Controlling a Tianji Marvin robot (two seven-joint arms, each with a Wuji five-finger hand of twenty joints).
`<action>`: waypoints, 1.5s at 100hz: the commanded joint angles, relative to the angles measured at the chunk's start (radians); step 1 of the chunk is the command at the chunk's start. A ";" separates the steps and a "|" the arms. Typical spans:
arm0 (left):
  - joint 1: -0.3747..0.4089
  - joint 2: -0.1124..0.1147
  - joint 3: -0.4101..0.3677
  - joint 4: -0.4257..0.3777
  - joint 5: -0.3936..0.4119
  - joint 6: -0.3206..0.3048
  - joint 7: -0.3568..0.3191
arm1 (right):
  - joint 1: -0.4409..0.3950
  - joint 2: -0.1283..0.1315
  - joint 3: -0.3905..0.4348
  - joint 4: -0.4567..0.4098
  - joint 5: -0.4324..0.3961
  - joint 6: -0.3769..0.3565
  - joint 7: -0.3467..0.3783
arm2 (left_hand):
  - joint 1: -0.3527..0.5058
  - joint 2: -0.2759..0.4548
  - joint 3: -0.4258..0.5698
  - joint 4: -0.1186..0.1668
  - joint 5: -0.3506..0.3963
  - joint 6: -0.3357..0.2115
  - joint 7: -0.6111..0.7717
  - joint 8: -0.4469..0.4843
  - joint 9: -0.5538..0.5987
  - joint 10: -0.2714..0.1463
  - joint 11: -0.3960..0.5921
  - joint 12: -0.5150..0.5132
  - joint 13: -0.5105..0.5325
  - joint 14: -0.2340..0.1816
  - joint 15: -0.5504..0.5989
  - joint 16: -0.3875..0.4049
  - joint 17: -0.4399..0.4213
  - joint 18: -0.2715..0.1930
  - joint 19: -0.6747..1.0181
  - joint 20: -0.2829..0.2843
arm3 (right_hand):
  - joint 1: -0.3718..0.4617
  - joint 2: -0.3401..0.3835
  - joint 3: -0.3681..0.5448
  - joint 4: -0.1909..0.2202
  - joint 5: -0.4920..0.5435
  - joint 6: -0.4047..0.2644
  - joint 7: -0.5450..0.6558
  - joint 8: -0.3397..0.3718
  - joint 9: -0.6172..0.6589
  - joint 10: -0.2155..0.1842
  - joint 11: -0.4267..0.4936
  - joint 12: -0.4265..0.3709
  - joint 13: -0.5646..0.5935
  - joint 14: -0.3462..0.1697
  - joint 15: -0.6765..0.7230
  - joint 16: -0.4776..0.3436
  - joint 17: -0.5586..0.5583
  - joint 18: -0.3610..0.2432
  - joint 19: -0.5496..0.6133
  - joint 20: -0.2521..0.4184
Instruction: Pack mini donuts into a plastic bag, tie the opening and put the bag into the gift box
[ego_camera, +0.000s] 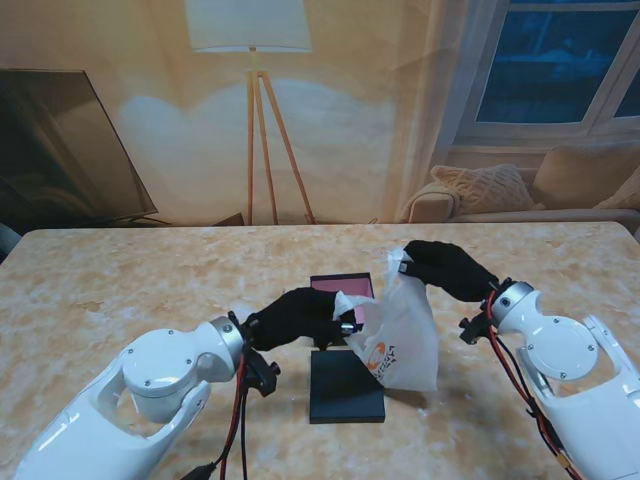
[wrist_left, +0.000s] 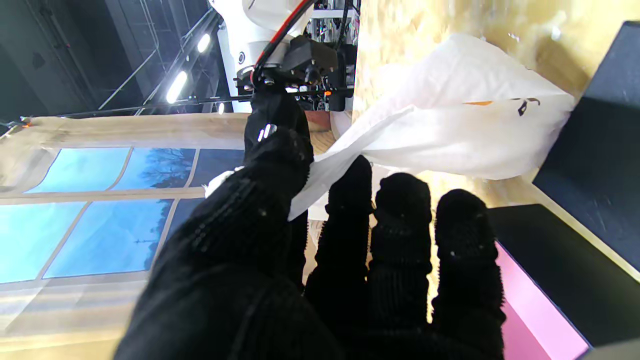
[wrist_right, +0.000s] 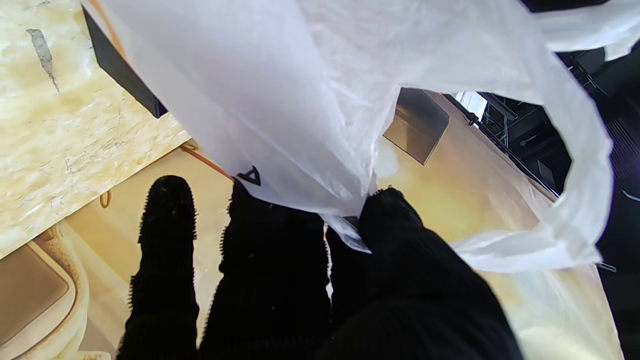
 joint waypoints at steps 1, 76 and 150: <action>-0.008 -0.013 0.009 -0.026 -0.024 0.027 -0.005 | -0.025 0.002 0.008 -0.009 -0.007 -0.013 0.010 | 0.013 0.028 -0.013 0.023 0.047 -0.006 0.005 0.017 0.037 0.001 0.038 -0.030 0.042 0.001 0.035 -0.023 0.020 0.007 0.034 0.023 | 0.064 -0.006 0.055 0.061 0.007 -0.100 0.069 -0.034 -0.002 0.009 -0.023 -0.010 -0.008 -0.019 -0.019 -0.014 -0.013 -0.002 0.017 0.020; -0.091 -0.035 0.066 0.013 -0.082 0.133 0.016 | 0.007 0.014 0.000 -0.004 -0.047 -0.063 0.041 | 0.020 0.039 -0.011 0.029 0.040 0.005 -0.006 0.027 0.027 0.010 0.056 -0.063 0.029 0.015 0.040 -0.040 0.004 0.018 0.037 0.021 | -0.104 -0.106 0.028 0.025 0.030 -0.170 -0.052 -0.315 0.004 0.029 -0.260 -0.231 -0.038 0.055 -0.376 -0.171 -0.052 0.023 0.006 0.032; -0.243 0.029 0.098 0.187 -0.062 -0.080 -0.303 | 0.047 0.003 -0.039 -0.013 -0.020 -0.023 0.017 | 0.101 0.041 0.360 0.071 -0.216 -0.123 -0.534 -0.138 -0.346 0.025 -0.265 -0.473 -0.311 0.054 -0.531 -0.008 -0.249 0.001 -0.324 -0.043 | -0.021 0.043 -0.152 0.076 0.169 -0.209 0.046 -0.151 0.118 -0.027 0.003 -0.071 0.070 0.000 0.017 -0.015 0.040 0.032 0.090 0.104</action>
